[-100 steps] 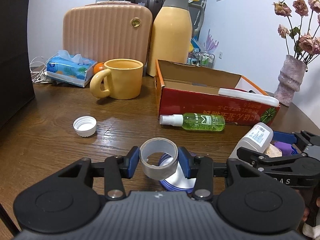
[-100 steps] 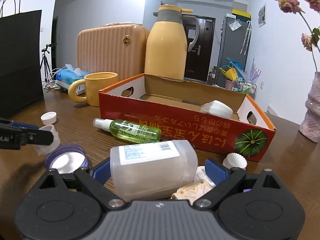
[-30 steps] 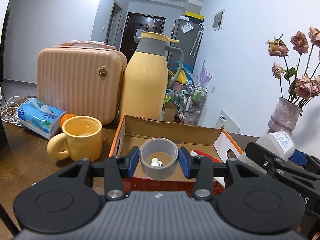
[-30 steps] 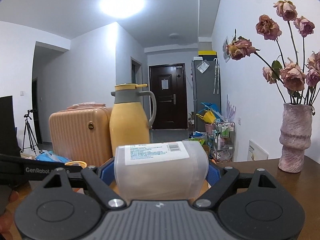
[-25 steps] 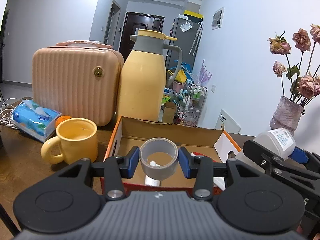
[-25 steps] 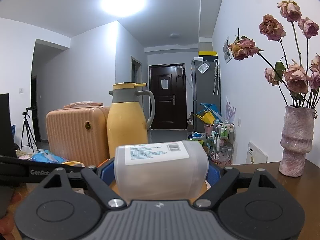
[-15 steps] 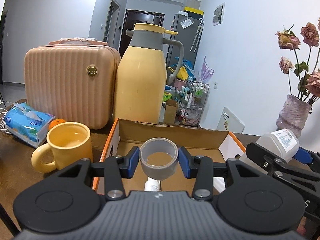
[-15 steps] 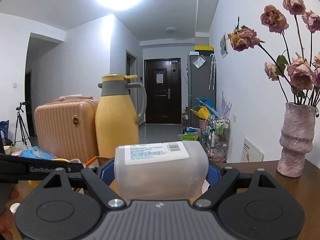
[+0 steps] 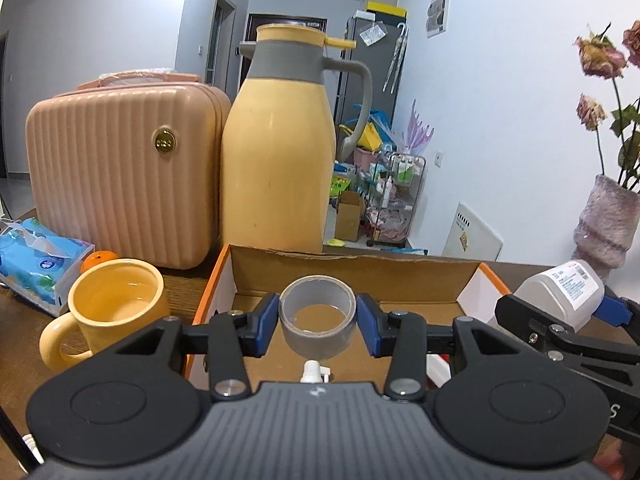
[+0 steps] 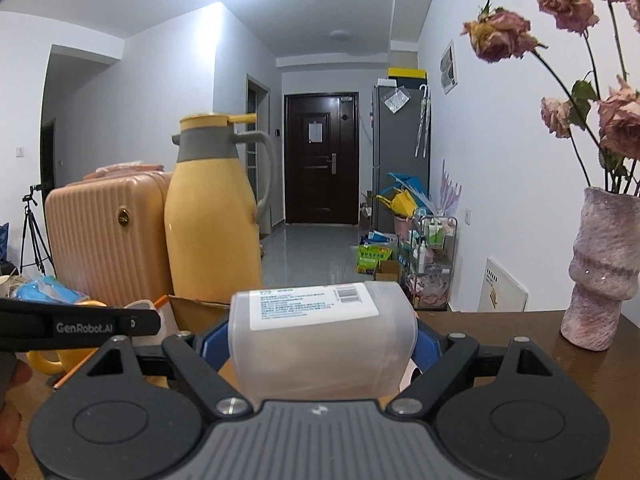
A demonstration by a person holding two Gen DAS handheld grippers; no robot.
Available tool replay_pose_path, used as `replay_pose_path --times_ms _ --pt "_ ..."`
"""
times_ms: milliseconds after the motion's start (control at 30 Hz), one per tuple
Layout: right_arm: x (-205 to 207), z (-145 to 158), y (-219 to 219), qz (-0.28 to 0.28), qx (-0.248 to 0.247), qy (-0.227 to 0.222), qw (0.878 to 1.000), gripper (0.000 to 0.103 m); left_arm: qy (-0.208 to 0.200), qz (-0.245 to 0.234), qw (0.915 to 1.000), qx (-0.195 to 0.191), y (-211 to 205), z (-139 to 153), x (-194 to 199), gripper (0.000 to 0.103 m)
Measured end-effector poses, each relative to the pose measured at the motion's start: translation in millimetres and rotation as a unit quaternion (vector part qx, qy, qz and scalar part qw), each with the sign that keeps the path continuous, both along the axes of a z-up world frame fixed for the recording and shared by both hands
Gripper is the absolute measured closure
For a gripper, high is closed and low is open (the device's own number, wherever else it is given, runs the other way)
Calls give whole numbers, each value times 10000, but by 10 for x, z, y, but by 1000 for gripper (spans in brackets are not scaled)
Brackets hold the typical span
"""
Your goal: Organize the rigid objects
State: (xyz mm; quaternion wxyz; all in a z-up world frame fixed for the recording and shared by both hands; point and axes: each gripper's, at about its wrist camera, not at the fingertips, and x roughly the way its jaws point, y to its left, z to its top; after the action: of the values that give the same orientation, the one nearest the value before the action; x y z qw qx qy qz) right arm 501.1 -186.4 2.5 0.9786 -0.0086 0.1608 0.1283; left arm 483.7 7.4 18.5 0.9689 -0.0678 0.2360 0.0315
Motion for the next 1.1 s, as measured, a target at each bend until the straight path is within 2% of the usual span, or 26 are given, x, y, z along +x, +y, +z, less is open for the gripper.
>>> replay_pose_path --times_ms 533,600,667,733,767,800,900,1100 --pt "269 -196 51 65 -164 467 9988 16 478 39 9986 204 -22 -233 264 59" --pt "283 -205 43 107 -110 556 9983 16 514 63 9984 221 -20 -247 266 52" --pt "292 -200 31 29 -93 572 9983 15 453 57 9987 221 -16 -244 251 30" --pt "293 -200 22 -67 -155 576 9982 5 370 165 9987 313 -22 -224 225 14" --pt "291 -204 11 -94 -162 572 9982 3 312 220 9987 343 -19 -214 211 4" --pt "290 -203 4 -114 -163 571 9982 2 253 275 9987 357 -16 -200 194 0" --pt "277 -202 -1 -177 -176 557 9981 0 90 421 9984 357 6 -164 152 0" --pt "253 -192 -18 -227 -174 516 9983 0 174 515 9980 324 43 -173 183 0"
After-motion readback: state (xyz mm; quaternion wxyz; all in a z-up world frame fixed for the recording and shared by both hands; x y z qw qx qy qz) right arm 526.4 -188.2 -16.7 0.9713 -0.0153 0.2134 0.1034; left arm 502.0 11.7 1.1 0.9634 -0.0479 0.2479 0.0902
